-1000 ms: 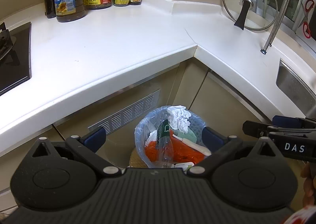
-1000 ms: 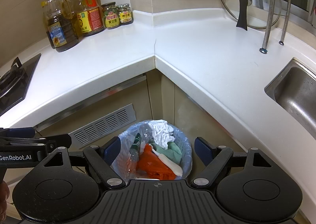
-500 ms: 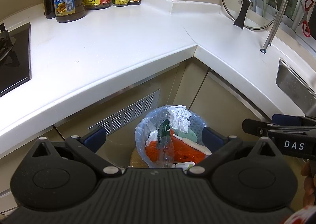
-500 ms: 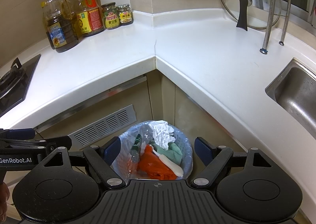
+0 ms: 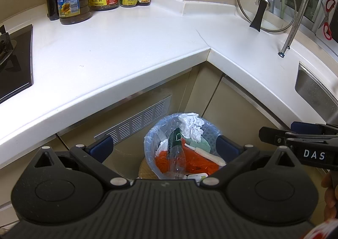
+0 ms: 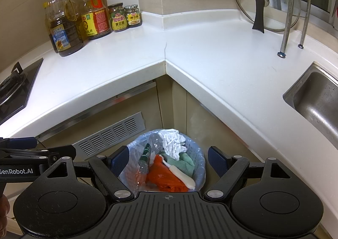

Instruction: Collect trash

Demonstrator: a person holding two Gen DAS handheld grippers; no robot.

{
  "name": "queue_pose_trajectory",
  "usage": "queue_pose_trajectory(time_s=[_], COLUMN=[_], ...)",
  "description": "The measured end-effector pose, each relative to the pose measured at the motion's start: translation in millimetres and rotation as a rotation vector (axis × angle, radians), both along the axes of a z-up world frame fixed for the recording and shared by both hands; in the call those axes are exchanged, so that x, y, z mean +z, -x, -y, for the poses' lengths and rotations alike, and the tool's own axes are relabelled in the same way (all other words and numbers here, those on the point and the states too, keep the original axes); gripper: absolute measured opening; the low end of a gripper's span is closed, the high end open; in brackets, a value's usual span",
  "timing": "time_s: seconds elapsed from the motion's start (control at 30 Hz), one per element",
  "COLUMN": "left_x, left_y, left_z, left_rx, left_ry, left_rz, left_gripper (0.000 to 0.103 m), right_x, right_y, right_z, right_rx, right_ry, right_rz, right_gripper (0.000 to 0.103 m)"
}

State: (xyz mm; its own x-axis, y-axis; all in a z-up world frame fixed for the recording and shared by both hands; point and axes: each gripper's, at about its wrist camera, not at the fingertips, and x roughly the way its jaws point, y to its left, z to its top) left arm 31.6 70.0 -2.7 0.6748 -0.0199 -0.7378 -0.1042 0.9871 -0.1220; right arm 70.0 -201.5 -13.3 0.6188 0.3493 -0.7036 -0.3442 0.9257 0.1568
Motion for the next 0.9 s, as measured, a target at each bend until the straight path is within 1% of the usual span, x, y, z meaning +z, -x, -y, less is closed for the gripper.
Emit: queue_pose_trajectory(time_s=[0.9], left_x=[0.8], left_y=[-0.5], left_z=[1.5], left_rx=[-0.003], left_ry=[0.0], left_rz=[0.0], left_gripper=[0.102], right_x=[1.3], right_y=[-1.9], right_z=[2.2], right_rx=[-0.002], right_ry=[-0.003], right_rz=[0.002], right_gripper=[0.082])
